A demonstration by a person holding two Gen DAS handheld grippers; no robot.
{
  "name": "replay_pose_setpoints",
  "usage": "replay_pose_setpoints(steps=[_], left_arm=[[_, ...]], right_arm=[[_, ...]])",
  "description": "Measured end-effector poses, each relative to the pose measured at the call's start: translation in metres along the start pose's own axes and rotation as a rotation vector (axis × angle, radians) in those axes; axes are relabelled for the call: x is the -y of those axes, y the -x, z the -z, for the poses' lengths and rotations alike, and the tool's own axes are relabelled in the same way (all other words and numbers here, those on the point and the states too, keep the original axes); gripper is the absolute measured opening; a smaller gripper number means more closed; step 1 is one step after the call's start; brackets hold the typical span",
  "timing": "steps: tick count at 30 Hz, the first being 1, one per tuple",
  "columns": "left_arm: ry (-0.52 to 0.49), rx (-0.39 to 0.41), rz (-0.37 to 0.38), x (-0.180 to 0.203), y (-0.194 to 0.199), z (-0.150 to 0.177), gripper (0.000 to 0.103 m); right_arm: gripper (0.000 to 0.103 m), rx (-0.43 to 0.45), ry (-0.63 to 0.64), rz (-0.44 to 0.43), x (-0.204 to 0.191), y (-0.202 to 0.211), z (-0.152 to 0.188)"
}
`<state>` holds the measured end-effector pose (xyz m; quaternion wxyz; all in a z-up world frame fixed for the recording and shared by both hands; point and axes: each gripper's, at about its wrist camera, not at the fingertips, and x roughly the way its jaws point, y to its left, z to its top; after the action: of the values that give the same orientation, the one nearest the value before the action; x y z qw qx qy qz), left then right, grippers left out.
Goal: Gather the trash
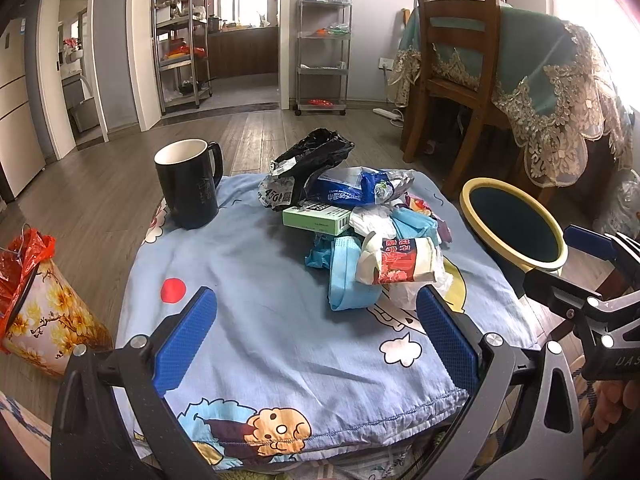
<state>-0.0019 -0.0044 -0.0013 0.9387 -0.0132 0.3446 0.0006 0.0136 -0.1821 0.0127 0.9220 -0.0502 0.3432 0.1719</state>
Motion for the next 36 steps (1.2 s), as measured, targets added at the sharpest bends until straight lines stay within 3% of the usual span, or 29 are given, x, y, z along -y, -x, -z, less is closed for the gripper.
replay_pose_setpoints(steps=[36], left_arm=[[-0.003, -0.005, 0.003, 0.0018, -0.0013, 0.0011, 0.098]], right_arm=[[0.100, -0.004, -0.007, -0.002, 0.0001, -0.0018, 0.0002]])
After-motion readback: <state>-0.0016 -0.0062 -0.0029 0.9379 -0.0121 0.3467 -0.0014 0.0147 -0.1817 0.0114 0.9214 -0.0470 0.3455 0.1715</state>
